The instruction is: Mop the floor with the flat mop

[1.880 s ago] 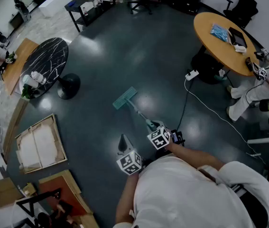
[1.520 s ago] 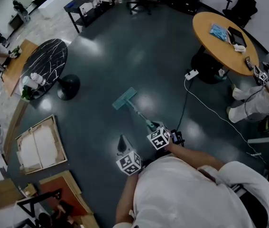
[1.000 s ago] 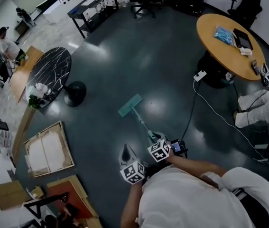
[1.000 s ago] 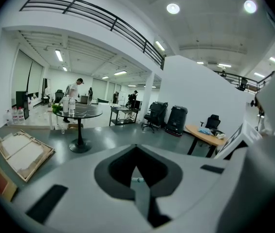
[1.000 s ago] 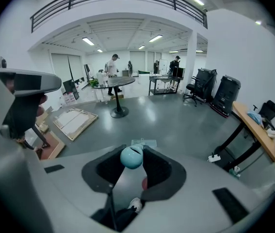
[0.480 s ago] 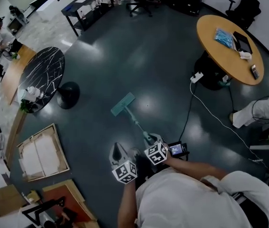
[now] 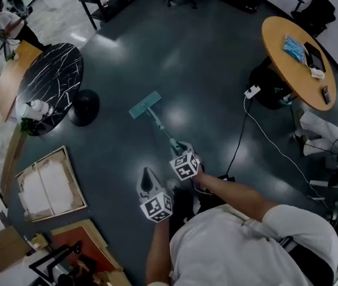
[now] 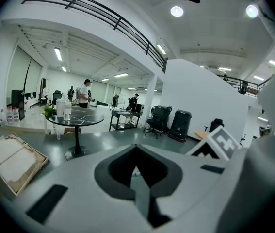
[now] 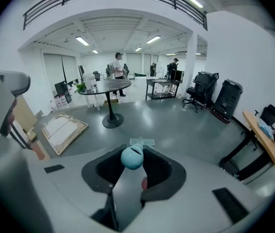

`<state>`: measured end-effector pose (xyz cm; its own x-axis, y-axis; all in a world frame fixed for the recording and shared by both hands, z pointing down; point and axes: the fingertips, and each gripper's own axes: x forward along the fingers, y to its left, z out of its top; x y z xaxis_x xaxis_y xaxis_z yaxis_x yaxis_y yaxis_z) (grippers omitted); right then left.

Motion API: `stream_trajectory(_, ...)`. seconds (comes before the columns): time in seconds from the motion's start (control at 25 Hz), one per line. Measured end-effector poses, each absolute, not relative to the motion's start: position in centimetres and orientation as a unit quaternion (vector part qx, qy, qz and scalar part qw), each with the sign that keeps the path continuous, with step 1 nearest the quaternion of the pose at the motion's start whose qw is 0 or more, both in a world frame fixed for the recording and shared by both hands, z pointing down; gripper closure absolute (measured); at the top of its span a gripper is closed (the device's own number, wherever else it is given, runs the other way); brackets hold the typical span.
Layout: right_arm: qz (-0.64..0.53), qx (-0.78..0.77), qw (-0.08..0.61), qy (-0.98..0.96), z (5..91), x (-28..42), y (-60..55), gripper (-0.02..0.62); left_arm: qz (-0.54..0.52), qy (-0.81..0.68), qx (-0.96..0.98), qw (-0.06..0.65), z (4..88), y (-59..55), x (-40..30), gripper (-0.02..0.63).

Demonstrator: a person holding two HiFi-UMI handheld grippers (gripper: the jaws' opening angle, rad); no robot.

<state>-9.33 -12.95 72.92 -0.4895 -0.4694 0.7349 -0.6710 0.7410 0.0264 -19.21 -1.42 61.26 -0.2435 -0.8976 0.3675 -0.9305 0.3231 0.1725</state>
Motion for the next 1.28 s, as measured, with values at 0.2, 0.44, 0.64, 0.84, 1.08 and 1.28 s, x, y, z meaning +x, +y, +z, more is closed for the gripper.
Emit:
stream_trajectory(0.2,0.128,0.351,0.371,-0.850,74.0,-14.3,-17.9,0.484,0.026,-0.792,0.571,0.214,62.0,-1.3,-21.2,0.601)
stream_trajectory(0.44,0.136,0.362,0.376,-0.842,75.0,-15.6,-19.4,0.485,0.027,-0.787,0.571,0.231,63.1,0.0,-22.5,0.601)
stream_trajectory(0.64,0.135,0.348,0.388,-0.842,74.9,-13.2,-17.0,0.485,0.031,-0.784,0.569,0.247,63.5,1.8,-22.0,0.600)
stream_trajectory(0.84,0.150,0.351,0.410,-0.828,75.7,-8.4,-14.7,0.485,0.038,-0.776,0.579,0.248,63.3,2.3,-19.8,0.601)
stream_trajectory(1.08,0.151,0.320,0.421,-0.835,72.0,-1.7,-9.3,0.485,0.027,-0.769,0.592,0.239,62.1,2.6,-16.1,0.601)
stream_trajectory(1.28,0.159,0.300,0.428,-0.837,68.1,4.6,-4.3,0.485,0.015,-0.770,0.594,0.231,60.9,3.6,-13.6,0.601)
